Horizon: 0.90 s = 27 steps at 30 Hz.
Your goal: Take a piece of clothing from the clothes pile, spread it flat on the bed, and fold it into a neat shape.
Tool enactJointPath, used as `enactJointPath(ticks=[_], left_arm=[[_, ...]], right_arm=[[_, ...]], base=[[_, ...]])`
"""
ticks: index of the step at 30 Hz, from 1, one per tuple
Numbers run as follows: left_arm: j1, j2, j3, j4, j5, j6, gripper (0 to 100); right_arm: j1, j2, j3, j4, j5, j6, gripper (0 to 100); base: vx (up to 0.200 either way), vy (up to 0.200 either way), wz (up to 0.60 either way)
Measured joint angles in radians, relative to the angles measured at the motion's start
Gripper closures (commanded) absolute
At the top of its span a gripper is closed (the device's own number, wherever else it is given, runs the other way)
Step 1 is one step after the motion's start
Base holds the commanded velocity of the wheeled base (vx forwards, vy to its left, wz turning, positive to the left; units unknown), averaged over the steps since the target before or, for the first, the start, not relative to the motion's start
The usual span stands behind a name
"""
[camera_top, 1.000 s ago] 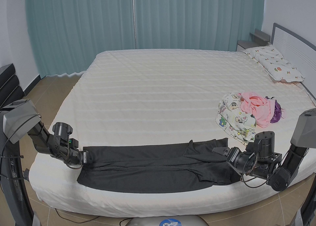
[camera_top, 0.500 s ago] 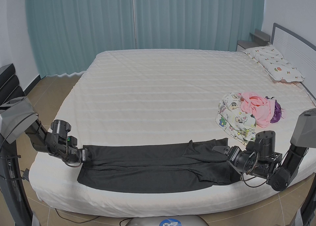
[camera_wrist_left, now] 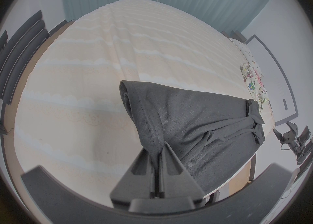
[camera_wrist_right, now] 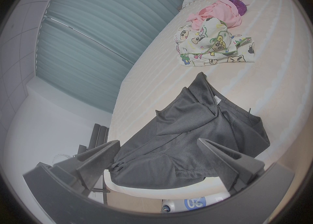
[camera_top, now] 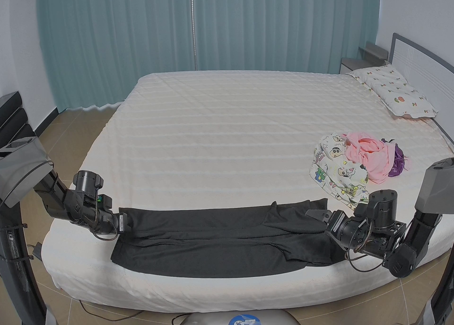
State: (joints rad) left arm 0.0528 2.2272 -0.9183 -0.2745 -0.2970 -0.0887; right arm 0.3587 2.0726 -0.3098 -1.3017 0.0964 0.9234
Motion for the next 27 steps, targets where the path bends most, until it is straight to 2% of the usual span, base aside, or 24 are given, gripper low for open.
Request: enactJointPath(ticks=[2, 14, 17, 27], left_arm=[[0.000, -0.001, 0.000, 0.000, 0.002, 0.000, 100], [-0.001, -0.004, -0.024, -0.001, 0.002, -0.002, 100], [-0.001, -0.002, -0.037, -0.001, 0.002, -0.027, 100], [-0.041, -0.010, -0.068, 0.009, 0.050, -0.087, 100]], right_arm=[[0.000, 0.001, 0.000, 0.000, 0.000, 0.000, 0], [0.000, 0.003, 0.000, 0.000, 0.000, 0.000, 0], [0.000, 0.003, 0.000, 0.000, 0.000, 0.000, 0], [0.000, 0.002, 0.000, 0.000, 0.000, 0.000, 0]], base=[[-0.200, 0.000, 0.00], [0.000, 0.000, 0.00], [0.000, 0.000, 0.00], [0.000, -0.200, 0.00]])
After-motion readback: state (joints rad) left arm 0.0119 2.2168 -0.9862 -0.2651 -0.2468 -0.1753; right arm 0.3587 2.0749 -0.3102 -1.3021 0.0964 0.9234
